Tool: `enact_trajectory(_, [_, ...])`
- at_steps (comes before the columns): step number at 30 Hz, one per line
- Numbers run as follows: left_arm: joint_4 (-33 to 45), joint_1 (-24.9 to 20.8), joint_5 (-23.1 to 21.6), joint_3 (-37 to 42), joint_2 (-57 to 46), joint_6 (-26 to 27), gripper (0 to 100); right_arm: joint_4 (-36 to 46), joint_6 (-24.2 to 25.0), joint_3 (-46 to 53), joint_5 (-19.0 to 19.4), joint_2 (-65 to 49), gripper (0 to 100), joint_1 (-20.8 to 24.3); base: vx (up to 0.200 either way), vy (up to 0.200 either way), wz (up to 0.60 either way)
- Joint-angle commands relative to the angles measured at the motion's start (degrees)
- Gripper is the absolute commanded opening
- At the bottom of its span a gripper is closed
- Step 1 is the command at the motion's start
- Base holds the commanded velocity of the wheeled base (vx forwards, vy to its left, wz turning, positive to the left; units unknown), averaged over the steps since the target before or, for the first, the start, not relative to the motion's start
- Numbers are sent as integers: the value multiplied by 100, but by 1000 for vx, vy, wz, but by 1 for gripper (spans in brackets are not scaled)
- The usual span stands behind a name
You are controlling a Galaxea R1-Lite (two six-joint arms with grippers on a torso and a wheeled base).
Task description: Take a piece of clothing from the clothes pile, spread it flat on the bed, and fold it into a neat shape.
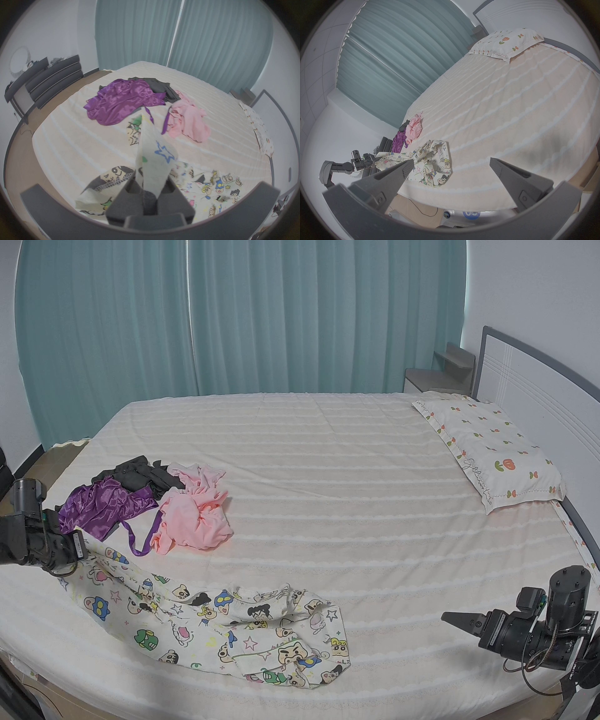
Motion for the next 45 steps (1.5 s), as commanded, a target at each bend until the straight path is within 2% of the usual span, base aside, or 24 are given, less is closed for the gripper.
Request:
enact_trajectory(1, [67, -1437, 832, 179, -339, -621, 0, -2, 4, -1, 2, -146, 100, 3, 0, 0, 0])
enact_trajectory(3, [67, -1437, 832, 179, -339, -621, 0, -2, 4, -1, 2, -146, 100, 3, 0, 0, 0])
enact_trajectory(4, [67, -2298, 1254, 91, -321, -999, 0, -2, 4, -1, 2, -146, 100, 3, 0, 0, 0])
enact_trajectory(7, [67, -3098, 1421, -5, -286, -1245, 0, 6, 4, -1, 2, -146, 100, 12, 0, 0, 0])
enact_trajectory(14, [67, -4566, 1755, -638, 444, -2247, 0, 6, 4, -1, 2, -137, 100, 12, 0, 0, 0])
enact_trajectory(15, [67, -4592, 1763, -656, 461, -2265, 0, 6, 4, -1, 2, -137, 100, 12, 0, 0, 0])
enact_trajectory(17, [67, -4926, 1948, -911, 830, -2423, 0, 6, 4, -1, 2, -146, 100, 12, 0, 0, 0])
enact_trajectory(24, [59, -5348, 1957, -1227, 1384, -2660, 0, 6, -4, -1, 2, -137, 100, 12, 0, 0, 0])
enact_trajectory(39, [59, -5638, 1895, -1710, 1850, -3293, 0, 6, -4, -1, 2, -137, 100, 12, 0, 0, 0])
enact_trajectory(40, [59, -5647, 1895, -1710, 1867, -3293, 100, 6, -4, -1, 2, -137, 100, 12, 0, 0, 0])
enact_trajectory(45, [23, -5770, 1895, -1684, 1894, -3346, 100, 6, -4, -1, 2, -137, 100, 12, 0, 0, 0])
